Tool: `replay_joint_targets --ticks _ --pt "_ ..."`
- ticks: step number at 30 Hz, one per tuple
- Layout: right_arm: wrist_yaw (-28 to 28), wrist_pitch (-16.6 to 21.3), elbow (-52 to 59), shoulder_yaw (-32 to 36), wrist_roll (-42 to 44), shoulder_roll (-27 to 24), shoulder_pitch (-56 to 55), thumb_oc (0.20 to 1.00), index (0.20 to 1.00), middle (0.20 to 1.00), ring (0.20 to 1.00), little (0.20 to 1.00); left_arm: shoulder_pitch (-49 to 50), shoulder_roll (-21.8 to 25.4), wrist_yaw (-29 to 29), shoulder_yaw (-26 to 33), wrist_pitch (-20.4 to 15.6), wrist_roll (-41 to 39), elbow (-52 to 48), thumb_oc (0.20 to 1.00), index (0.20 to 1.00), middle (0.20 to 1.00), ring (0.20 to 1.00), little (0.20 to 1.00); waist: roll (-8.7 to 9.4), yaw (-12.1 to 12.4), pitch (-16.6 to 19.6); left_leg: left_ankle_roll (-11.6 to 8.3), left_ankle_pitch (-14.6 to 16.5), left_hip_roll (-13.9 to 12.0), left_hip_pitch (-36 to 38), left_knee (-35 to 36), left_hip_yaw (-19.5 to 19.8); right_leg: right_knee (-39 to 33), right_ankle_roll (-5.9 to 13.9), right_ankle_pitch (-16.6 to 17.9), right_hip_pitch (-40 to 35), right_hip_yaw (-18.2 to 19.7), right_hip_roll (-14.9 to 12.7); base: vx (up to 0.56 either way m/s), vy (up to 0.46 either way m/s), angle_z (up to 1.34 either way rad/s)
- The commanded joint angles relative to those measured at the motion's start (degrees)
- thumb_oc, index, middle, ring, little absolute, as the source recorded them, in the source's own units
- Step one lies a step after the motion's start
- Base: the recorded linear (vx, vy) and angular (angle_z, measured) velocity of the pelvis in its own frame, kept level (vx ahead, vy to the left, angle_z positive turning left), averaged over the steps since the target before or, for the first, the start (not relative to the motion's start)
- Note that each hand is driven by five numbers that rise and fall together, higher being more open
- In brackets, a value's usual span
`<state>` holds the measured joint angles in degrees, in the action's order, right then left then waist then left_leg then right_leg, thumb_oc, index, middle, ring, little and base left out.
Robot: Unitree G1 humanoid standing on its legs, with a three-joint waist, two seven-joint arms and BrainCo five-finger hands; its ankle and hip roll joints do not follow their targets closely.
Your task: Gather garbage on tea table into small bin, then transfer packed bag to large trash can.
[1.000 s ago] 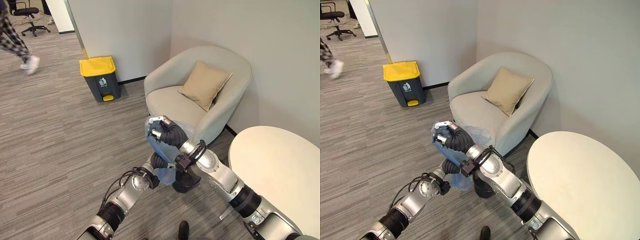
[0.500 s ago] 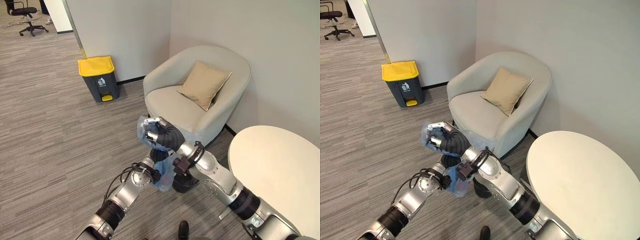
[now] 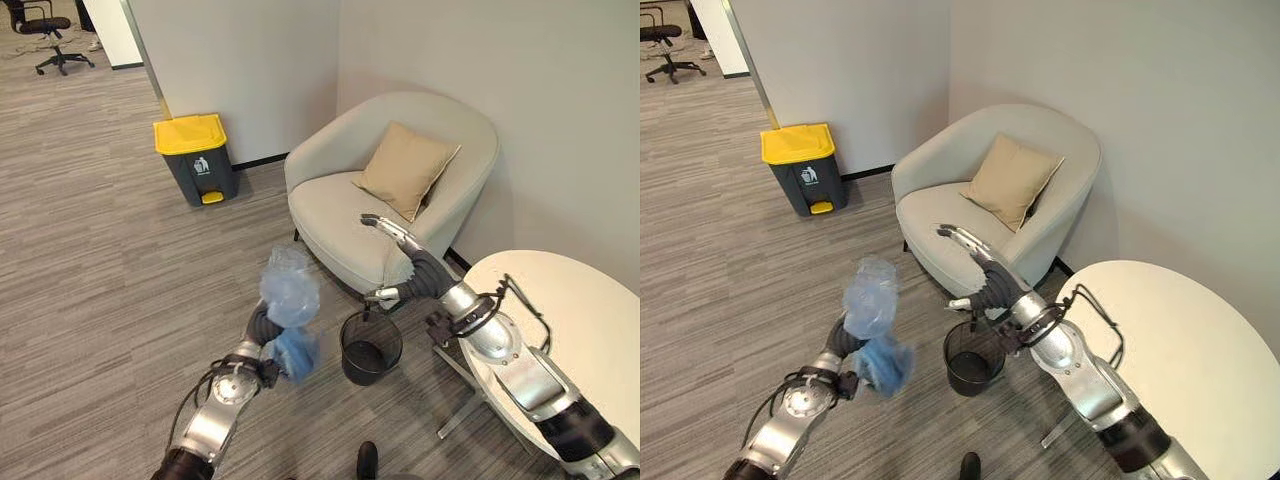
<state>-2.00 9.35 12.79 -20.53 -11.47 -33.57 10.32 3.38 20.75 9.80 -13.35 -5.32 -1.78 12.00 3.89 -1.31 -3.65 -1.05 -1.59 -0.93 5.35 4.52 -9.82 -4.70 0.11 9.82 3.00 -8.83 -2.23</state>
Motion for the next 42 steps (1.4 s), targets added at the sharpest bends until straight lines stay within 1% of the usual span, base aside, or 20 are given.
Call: replay_joint_targets --ticks 1,3,8,12,18,22,25,26,27,28,29,30,31,35,37,38,39,40,41,42 --pt "-1.6 1.4 0.4 2.7 -0.3 1.9 -1.3 1.000 1.000 1.000 1.000 1.000 -2.5 1.0 0.1 2.6 -3.9 -3.8 0.5 0.200 0.200 0.200 0.200 0.200 -0.21 -0.4 1.0 -1.09 3.1 -0.4 -1.7 0.5 2.6 1.9 6.17 -11.8 -6.3 1.1 -1.8 0.00 0.000 0.00" --pt "-0.9 0.8 -2.2 5.4 1.8 2.3 -5.2 1.000 1.000 1.000 1.000 1.000 -0.7 1.3 -0.7 4.6 -3.7 -4.4 1.4 0.200 0.200 0.200 0.200 0.200 -0.28 -0.5 1.0 -1.09 3.0 -0.4 -1.7 0.4 2.7 1.9 6.20 -11.8 -6.3 0.9 -1.8 0.00 -0.006 0.02" --pt "2.0 -1.9 -13.5 12.1 8.5 5.1 -14.7 1.000 1.000 1.000 1.000 1.000 3.5 2.4 -3.9 10.4 -3.3 -6.4 4.9 0.200 0.200 0.200 0.200 0.200 -0.47 -0.8 0.6 -1.20 2.8 -0.3 -2.0 0.5 2.8 2.1 6.05 -12.0 -6.2 0.6 -1.8 -0.01 -0.005 0.02" --pt "3.1 -3.6 -21.8 16.5 9.4 6.6 -19.3 1.000 1.000 1.000 1.000 1.000 7.2 2.9 -6.3 15.0 -2.8 -8.2 7.8 0.200 0.200 0.200 0.200 0.200 -0.60 -0.7 0.2 -1.31 2.8 -0.4 -2.0 0.3 3.1 2.6 5.92 -12.4 -6.2 0.1 -1.7 -0.01 -0.025 0.01" --pt "3.1 -4.6 -31.2 19.0 11.1 8.5 -20.6 1.000 1.000 1.000 1.000 1.000 10.8 2.4 -8.5 18.9 -2.0 -10.5 12.2 0.200 0.200 0.200 0.200 0.200 -0.66 -0.3 -1.1 -1.37 3.0 -0.5 -2.4 -1.2 3.8 4.0 5.30 -13.4 -6.2 -0.1 -1.7 -0.02 -0.031 0.03" --pt "1.5 -4.6 -35.0 20.1 12.2 9.3 -19.2 1.000 1.000 1.000 1.000 1.000 11.1 1.4 -8.0 20.2 -1.6 -12.7 14.0 0.200 0.200 0.200 0.200 0.200 -0.33 0.5 -3.7 -1.73 3.5 -0.6 -6.6 -6.3 4.7 5.3 4.77 -13.7 -4.6 -1.0 -2.0 -0.11 -0.040 0.14" --pt "-0.2 -4.3 -36.0 20.7 13.0 9.7 -18.1 1.000 1.000 1.000 1.000 1.000 9.1 1.2 -7.0 19.8 -1.8 -13.5 15.1 0.200 0.200 0.200 0.200 0.200 0.18 1.2 -6.0 -2.65 3.5 -0.6 -11.8 -11.2 4.7 5.9 4.34 -13.7 -3.0 -3.4 -3.0 -0.15 -0.031 0.44" --pt "-0.2 -4.3 -36.0 20.7 13.0 9.7 -18.1 1.000 1.000 1.000 1.000 1.000 9.1 1.2 -7.0 19.8 -1.8 -13.5 15.1 0.200 0.200 0.200 0.200 0.200 0.17 1.2 -5.9 -2.65 3.6 -0.6 -11.9 -11.2 4.8 5.9 4.34 -13.7 -3.0 -3.4 -3.0 -0.14 0.008 0.57" --pt "-1.4 -4.6 -36.5 20.4 13.3 9.6 -17.2 1.000 1.000 1.000 1.000 1.000 7.3 1.1 -6.6 18.6 -1.9 -13.5 15.6 0.200 0.200 0.200 0.200 0.200 0.27 1.4 -6.8 -2.81 3.5 -1.6 -14.0 -13.0 1.7 6.0 4.29 -13.5 -2.2 -6.1 -4.1 -0.08 0.029 0.80" --pt "-2.2 -4.5 -37.0 19.9 13.1 9.6 -17.1 1.000 1.000 1.000 1.000 1.000 6.2 1.3 -6.5 17.7 -2.1 -13.0 15.6 0.200 0.200 0.200 0.200 0.200 0.16 1.2 -6.9 -2.48 4.4 -3.0 -14.7 -14.6 -2.4 5.7 4.40 -13.4 -1.9 -8.4 -4.8 -0.08 0.043 0.78" --pt "-2.4 -4.7 -37.3 19.6 13.1 9.7 -16.8 1.000 1.000 1.000 1.000 1.000 5.3 1.4 -6.4 17.2 -2.2 -12.9 15.6 0.200 0.200 0.200 0.200 0.200 0.28 0.9 -7.1 -2.12 4.9 -4.0 -15.1 -15.6 -5.2 5.6 4.47 -13.3 -1.8 -9.8 -5.4 0.09 0.050 0.97" --pt "-2.5 -4.8 -37.6 19.4 13.0 9.8 -16.8 1.000 1.000 1.000 1.000 1.000 5.1 1.4 -6.5 16.9 -2.2 -12.8 15.3 0.200 0.200 0.200 0.200 0.200 0.06 0.8 -6.9 -2.46 6.6 -4.6 -14.3 -15.7 -6.1 5.6 4.87 -14.1 -2.2 -10.1 -5.3 0.11 0.060 0.95" --pt "-2.6 -4.9 -38.2 18.9 12.7 9.9 -16.7 1.000 1.000 1.000 1.000 1.000 4.9 1.4 -6.5 16.7 -2.2 -12.6 15.3 0.200 0.200 0.200 0.200 0.200 -0.18 0.7 -6.8 -2.28 6.9 -4.8 -13.8 -15.5 -6.8 5.6 5.02 -14.1 -2.3 -10.8 -5.4 0.12 0.046 0.96" --pt "-3.0 -5.2 -39.1 18.2 12.2 10.3 -16.1 1.000 1.000 1.000 1.000 1.000 4.4 1.5 -6.4 16.1 -2.2 -12.2 16.0 0.200 0.200 0.200 0.200 0.200 0.04 1.0 -7.1 -1.72 7.5 -4.5 -13.9 -15.5 -6.8 6.6 5.70 -14.1 -2.6 -11.9 -6.4 0.07 0.114 0.39" --pt "-2.9 -5.6 -39.5 17.5 11.7 10.7 -15.5 1.000 1.000 1.000 1.000 1.000 4.8 1.7 -6.3 16.3 -2.2 -11.8 15.9 0.200 0.200 0.200 0.200 0.200 0.11 1.5 -7.0 -0.77 8.1 -3.4 -13.9 -15.0 -6.0 8.2 6.31 -14.4 -2.4 -11.8 -7.4 0.10 0.223 0.13" --pt "-2.8 -5.8 -39.6 17.2 11.4 10.9 -15.0 1.000 1.000 1.000 1.000 1.000 4.9 2.0 -6.3 16.3 -2.1 -11.5 15.8 0.200 0.200 0.200 0.200 0.200 0.02 1.7 -7.1 -0.12 8.5 -2.9 -13.6 -14.5 -5.7 10.4 6.60 -14.8 -1.6 -11.5 -8.4 0.12 0.327 0.08" --pt "-2.8 -5.8 -39.0 16.8 11.2 11.5 -14.6 1.000 1.000 1.000 1.000 1.000 4.9 2.6 -6.2 16.4 -2.2 -11.2 15.3 0.200 0.200 0.200 0.200 0.200 -0.26 2.1 -7.6 1.10 9.3 -1.6 -12.8 -13.7 -5.2 15.8 7.10 -15.3 0.2 -10.7 -10.3 0.11 0.423 -0.04" --pt "-3.2 -5.6 -38.6 16.4 11.7 12.3 -13.6 1.000 1.000 1.000 1.000 1.000 2.9 4.0 -5.6 15.9 -2.4 -10.8 15.0 0.200 0.200 0.200 0.200 0.200 -0.35 1.8 -9.2 2.74 8.5 -0.1 -12.8 -13.5 -4.1 24.2 7.13 -13.8 4.6 -7.1 -10.7 0.08 0.335 -0.06" --pt "-3.2 -5.6 -38.6 16.4 11.7 12.3 -13.6 1.000 1.000 1.000 1.000 1.000 2.9 4.0 -5.6 15.9 -2.4 -10.8 15.0 0.200 0.200 0.200 0.200 0.200 -0.31 1.9 -9.2 2.76 8.5 -0.1 -12.9 -13.5 -4.2 24.4 7.14 -13.9 4.9 -6.9 -10.7 0.07 0.219 0.26" --pt "-3.2 -5.5 -38.3 16.2 12.0 12.5 -13.5 1.000 1.000 1.000 1.000 1.000 2.3 4.1 -5.4 15.3 -2.7 -10.5 14.8 0.200 0.200 0.200 0.200 0.200 -0.51 1.3 -9.4 2.81 8.5 0.5 -12.2 -12.8 -3.2 25.7 6.83 -14.6 6.6 -4.2 -8.6 0.09 0.091 0.42"
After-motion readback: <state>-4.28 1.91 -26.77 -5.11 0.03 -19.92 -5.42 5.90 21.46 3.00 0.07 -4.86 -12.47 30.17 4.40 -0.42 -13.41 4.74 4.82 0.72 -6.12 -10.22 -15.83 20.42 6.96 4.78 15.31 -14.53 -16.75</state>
